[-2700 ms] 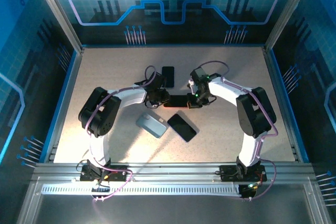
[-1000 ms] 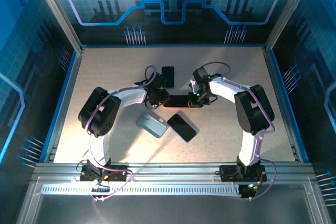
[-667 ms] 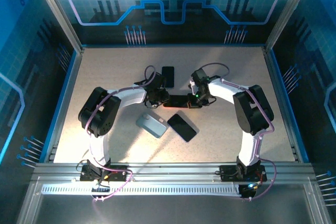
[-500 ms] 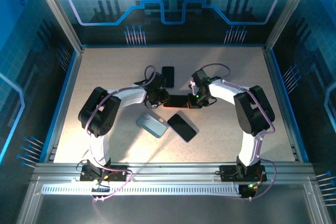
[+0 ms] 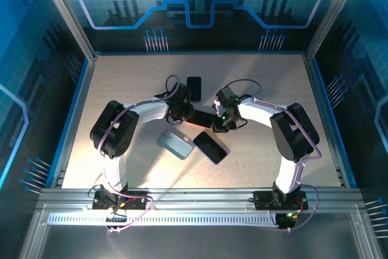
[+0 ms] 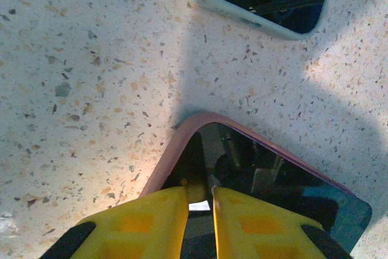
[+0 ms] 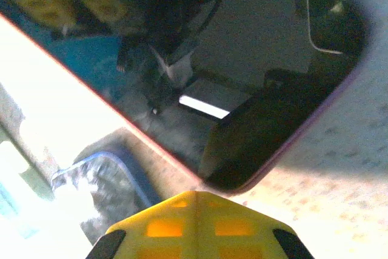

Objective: Put the phone into the phone case

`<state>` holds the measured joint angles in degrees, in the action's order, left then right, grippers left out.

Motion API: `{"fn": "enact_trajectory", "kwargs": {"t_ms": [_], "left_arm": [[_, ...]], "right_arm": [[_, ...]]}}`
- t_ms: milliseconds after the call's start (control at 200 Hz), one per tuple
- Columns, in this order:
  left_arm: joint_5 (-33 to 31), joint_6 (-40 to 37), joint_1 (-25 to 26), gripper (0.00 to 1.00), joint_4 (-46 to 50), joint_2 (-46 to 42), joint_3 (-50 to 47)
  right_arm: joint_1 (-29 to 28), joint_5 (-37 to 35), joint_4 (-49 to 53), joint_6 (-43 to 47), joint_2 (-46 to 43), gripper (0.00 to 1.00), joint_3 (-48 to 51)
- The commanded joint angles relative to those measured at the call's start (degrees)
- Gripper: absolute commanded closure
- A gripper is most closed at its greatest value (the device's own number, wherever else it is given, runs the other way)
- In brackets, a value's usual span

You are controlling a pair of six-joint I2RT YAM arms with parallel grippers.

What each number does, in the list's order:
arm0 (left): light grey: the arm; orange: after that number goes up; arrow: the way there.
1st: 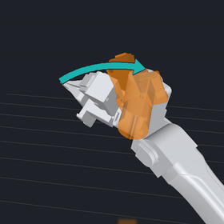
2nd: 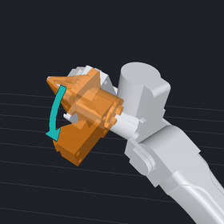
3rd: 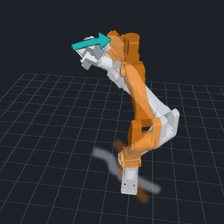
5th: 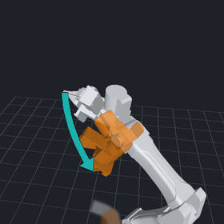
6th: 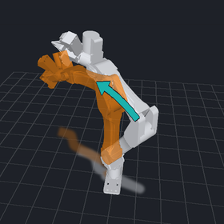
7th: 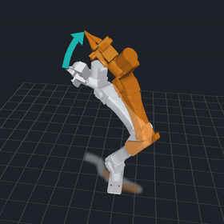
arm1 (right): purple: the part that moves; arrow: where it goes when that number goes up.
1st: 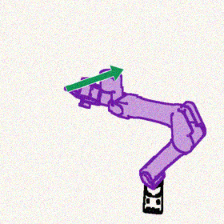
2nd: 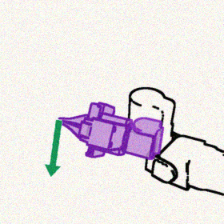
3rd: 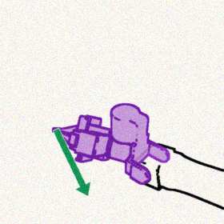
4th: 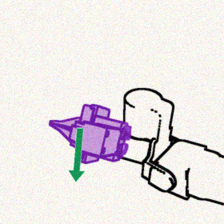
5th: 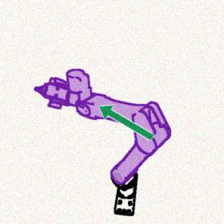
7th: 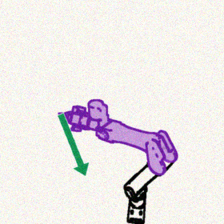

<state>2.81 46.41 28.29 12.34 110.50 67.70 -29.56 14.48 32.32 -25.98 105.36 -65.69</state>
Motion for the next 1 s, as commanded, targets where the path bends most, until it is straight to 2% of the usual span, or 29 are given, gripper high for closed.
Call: {"fn": "enact_trajectory", "kwargs": {"t_ms": [0,490,996], "left_arm": [[-1.5,-0.8,0.1,0.78,6.0,-0.1,-2.2],[-0.4,-0.2,0.1,0.77,4.2,-4.6,-2.2],[0.9,0.0,0.1,0.77,4.1,-2.0,-2.1]], "right_arm": [[0.0,1.5,8.0,2.9,-1.7,1.0,-4.8],[7.4,1.6,7.9,7.1,2.9,1.0,-11.7],[8.4,1.5,7.7,8.3,8.4,1.0,-12.4]]}}
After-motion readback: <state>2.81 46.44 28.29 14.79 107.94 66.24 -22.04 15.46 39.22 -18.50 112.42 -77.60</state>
